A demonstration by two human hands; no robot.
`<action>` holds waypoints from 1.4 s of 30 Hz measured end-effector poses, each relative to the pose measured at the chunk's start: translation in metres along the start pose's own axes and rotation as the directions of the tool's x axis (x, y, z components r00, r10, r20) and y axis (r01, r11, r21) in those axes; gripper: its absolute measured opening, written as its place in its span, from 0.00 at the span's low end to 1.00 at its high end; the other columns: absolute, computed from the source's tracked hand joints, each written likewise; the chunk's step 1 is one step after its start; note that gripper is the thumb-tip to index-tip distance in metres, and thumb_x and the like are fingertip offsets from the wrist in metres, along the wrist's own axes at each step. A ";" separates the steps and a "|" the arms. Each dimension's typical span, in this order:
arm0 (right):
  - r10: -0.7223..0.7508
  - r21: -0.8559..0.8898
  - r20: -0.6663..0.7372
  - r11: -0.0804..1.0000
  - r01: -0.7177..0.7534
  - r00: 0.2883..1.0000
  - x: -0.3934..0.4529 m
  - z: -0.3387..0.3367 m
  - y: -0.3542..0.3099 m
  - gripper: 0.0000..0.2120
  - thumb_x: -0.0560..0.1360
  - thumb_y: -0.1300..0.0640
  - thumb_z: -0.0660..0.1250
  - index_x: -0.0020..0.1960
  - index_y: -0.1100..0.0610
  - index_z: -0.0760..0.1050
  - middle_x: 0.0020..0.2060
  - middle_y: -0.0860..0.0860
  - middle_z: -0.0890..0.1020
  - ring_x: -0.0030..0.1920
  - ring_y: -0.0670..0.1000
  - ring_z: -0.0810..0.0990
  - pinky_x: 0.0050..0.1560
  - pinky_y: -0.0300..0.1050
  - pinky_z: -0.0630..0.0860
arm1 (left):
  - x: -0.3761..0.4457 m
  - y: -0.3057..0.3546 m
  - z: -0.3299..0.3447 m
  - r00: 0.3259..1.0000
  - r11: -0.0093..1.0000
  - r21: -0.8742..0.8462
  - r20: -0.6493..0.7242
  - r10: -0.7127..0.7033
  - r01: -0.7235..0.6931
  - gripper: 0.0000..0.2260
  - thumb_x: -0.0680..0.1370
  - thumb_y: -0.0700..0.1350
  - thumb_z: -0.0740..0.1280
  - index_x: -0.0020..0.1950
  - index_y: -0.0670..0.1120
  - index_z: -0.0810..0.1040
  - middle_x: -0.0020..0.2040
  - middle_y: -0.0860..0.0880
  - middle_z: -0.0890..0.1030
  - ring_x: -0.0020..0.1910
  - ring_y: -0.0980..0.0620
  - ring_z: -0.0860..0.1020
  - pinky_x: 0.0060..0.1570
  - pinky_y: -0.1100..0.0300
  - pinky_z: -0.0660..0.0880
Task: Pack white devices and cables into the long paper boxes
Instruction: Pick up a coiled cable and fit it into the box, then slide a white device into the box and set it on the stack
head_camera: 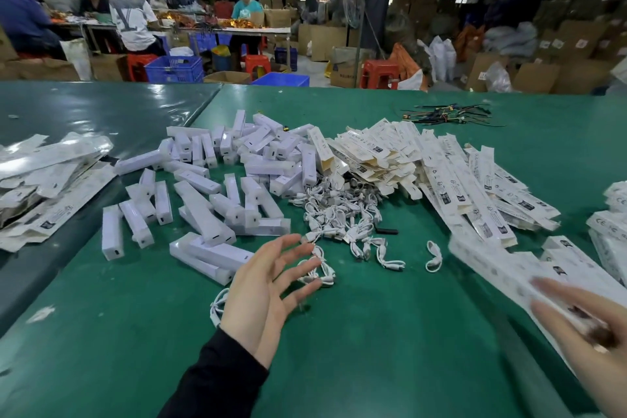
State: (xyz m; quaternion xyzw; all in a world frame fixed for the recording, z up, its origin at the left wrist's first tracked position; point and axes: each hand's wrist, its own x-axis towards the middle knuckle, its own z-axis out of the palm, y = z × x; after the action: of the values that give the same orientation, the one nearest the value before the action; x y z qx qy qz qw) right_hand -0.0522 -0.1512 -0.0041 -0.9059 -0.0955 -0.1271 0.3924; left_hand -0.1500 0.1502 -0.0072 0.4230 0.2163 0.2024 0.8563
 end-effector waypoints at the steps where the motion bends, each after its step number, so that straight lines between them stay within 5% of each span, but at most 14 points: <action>1: 0.018 -0.085 0.064 0.996 -0.012 0.998 0.000 -0.002 0.018 0.12 0.67 0.32 0.68 0.49 0.31 0.79 0.47 0.42 0.83 0.47 0.50 0.80 0.57 0.47 0.77 | 0.000 0.000 0.000 1.000 1.000 0.014 -0.008 0.004 -0.004 0.10 0.80 0.45 0.61 0.53 0.42 0.79 0.47 0.43 0.85 0.44 0.48 0.84 0.36 0.57 0.81; 3: -0.001 -0.239 0.151 0.970 0.037 0.988 0.002 -0.001 0.049 0.13 0.61 0.32 0.67 0.41 0.35 0.78 0.40 0.43 0.82 0.42 0.54 0.82 0.51 0.43 0.76 | 0.000 0.000 0.001 1.000 0.999 0.042 -0.018 0.007 -0.006 0.09 0.80 0.44 0.61 0.49 0.43 0.79 0.42 0.45 0.85 0.37 0.50 0.83 0.31 0.59 0.79; 6: 0.007 -0.375 0.135 0.926 0.045 0.991 0.009 0.007 0.053 0.12 0.62 0.48 0.75 0.34 0.39 0.71 0.29 0.48 0.77 0.31 0.56 0.76 0.36 0.52 0.75 | -0.001 -0.002 0.003 1.000 0.996 0.085 -0.030 0.008 -0.005 0.09 0.81 0.43 0.61 0.47 0.42 0.79 0.37 0.46 0.83 0.31 0.51 0.80 0.28 0.60 0.77; 10: 0.040 -0.575 0.160 0.816 0.060 0.986 0.025 0.014 0.010 0.19 0.60 0.53 0.80 0.26 0.46 0.68 0.26 0.46 0.74 0.31 0.57 0.75 0.39 0.58 0.76 | -0.002 -0.004 0.004 0.999 0.985 0.169 -0.028 0.026 -0.021 0.09 0.81 0.41 0.60 0.46 0.41 0.79 0.36 0.45 0.81 0.29 0.51 0.78 0.26 0.60 0.75; 14: -0.115 -0.534 0.095 0.833 0.148 0.989 0.035 0.025 -0.051 0.07 0.68 0.46 0.73 0.40 0.48 0.80 0.39 0.52 0.81 0.43 0.60 0.79 0.47 0.57 0.76 | 0.000 -0.003 0.003 0.994 0.968 0.231 -0.031 0.103 -0.093 0.09 0.81 0.39 0.60 0.44 0.41 0.78 0.33 0.46 0.80 0.26 0.51 0.75 0.23 0.62 0.72; 18: -0.293 -0.319 0.283 0.869 0.378 0.913 0.052 0.064 -0.083 0.12 0.75 0.50 0.67 0.57 0.49 0.80 0.54 0.52 0.81 0.56 0.56 0.78 0.56 0.52 0.73 | 0.001 -0.005 0.002 0.976 0.931 0.312 -0.037 0.212 -0.190 0.10 0.81 0.37 0.60 0.42 0.42 0.77 0.30 0.47 0.78 0.24 0.52 0.73 0.22 0.63 0.70; 21: -0.190 -0.425 0.360 0.838 0.341 0.914 0.073 0.102 -0.078 0.23 0.79 0.49 0.61 0.73 0.45 0.65 0.74 0.59 0.63 0.76 0.58 0.58 0.73 0.61 0.58 | 0.002 -0.007 0.001 0.958 0.897 0.360 -0.034 0.286 -0.255 0.10 0.80 0.36 0.60 0.42 0.41 0.77 0.30 0.47 0.78 0.24 0.52 0.72 0.21 0.63 0.69; 24: -0.049 -0.606 0.235 0.774 0.185 0.971 0.096 0.120 -0.066 0.25 0.80 0.46 0.57 0.77 0.42 0.57 0.78 0.64 0.42 0.76 0.66 0.35 0.71 0.70 0.38 | 0.003 -0.008 -0.001 0.950 0.887 0.367 -0.027 0.311 -0.280 0.09 0.80 0.35 0.61 0.42 0.41 0.77 0.30 0.47 0.78 0.24 0.52 0.72 0.21 0.63 0.68; 26: 0.060 -0.670 0.148 0.741 0.056 0.987 0.105 0.121 -0.054 0.23 0.80 0.46 0.56 0.75 0.42 0.61 0.77 0.66 0.45 0.76 0.68 0.40 0.71 0.72 0.39 | 0.003 -0.009 -0.001 0.949 0.885 0.367 -0.018 0.315 -0.286 0.09 0.80 0.35 0.61 0.42 0.41 0.77 0.29 0.47 0.78 0.24 0.52 0.72 0.21 0.63 0.68; 30: 0.056 -0.672 0.036 0.741 -0.017 0.998 0.110 0.113 -0.038 0.19 0.76 0.55 0.62 0.66 0.41 0.74 0.64 0.58 0.74 0.65 0.60 0.70 0.69 0.58 0.54 | 0.002 -0.008 0.001 0.952 0.889 0.359 -0.005 0.307 -0.285 0.09 0.80 0.35 0.61 0.42 0.40 0.77 0.30 0.46 0.78 0.24 0.52 0.72 0.21 0.63 0.69; 34: -0.099 -0.512 -0.082 0.858 0.044 0.992 0.112 0.108 -0.040 0.12 0.75 0.63 0.64 0.49 0.49 0.83 0.44 0.52 0.84 0.47 0.57 0.79 0.60 0.52 0.61 | 0.002 -0.009 0.001 0.952 0.885 0.367 0.000 0.306 -0.285 0.10 0.80 0.35 0.61 0.41 0.41 0.77 0.30 0.46 0.78 0.24 0.52 0.72 0.22 0.63 0.69; 38: -0.117 -0.068 -0.148 0.992 0.108 0.982 0.109 0.100 -0.052 0.11 0.78 0.64 0.63 0.47 0.53 0.83 0.42 0.54 0.85 0.40 0.58 0.80 0.48 0.52 0.76 | 0.003 -0.008 0.000 0.952 0.888 0.366 -0.016 0.306 -0.279 0.10 0.80 0.35 0.60 0.40 0.42 0.77 0.29 0.46 0.78 0.24 0.52 0.72 0.21 0.63 0.68; 40: -0.051 0.219 -0.200 0.971 0.096 0.978 0.103 0.094 -0.062 0.11 0.78 0.65 0.63 0.47 0.51 0.79 0.43 0.52 0.83 0.40 0.54 0.82 0.43 0.50 0.78 | 0.003 -0.008 -0.001 0.956 0.898 0.351 -0.028 0.291 -0.264 0.11 0.80 0.35 0.61 0.40 0.42 0.78 0.30 0.46 0.78 0.24 0.52 0.72 0.21 0.64 0.69; 42: 0.052 0.564 -0.137 0.825 0.035 0.989 0.086 0.089 -0.075 0.13 0.79 0.67 0.62 0.45 0.50 0.78 0.45 0.51 0.82 0.37 0.47 0.84 0.35 0.42 0.80 | 0.003 -0.008 -0.001 0.969 0.926 0.304 -0.028 0.244 -0.225 0.09 0.79 0.36 0.63 0.40 0.42 0.79 0.31 0.44 0.78 0.25 0.51 0.73 0.22 0.63 0.70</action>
State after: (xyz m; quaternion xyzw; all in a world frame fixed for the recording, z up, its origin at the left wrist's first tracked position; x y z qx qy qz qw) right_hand 0.0227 -0.0289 0.0151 -0.7380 -0.0958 -0.1575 0.6492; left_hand -0.1462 0.1481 -0.0148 0.5635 0.2201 0.2820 0.7446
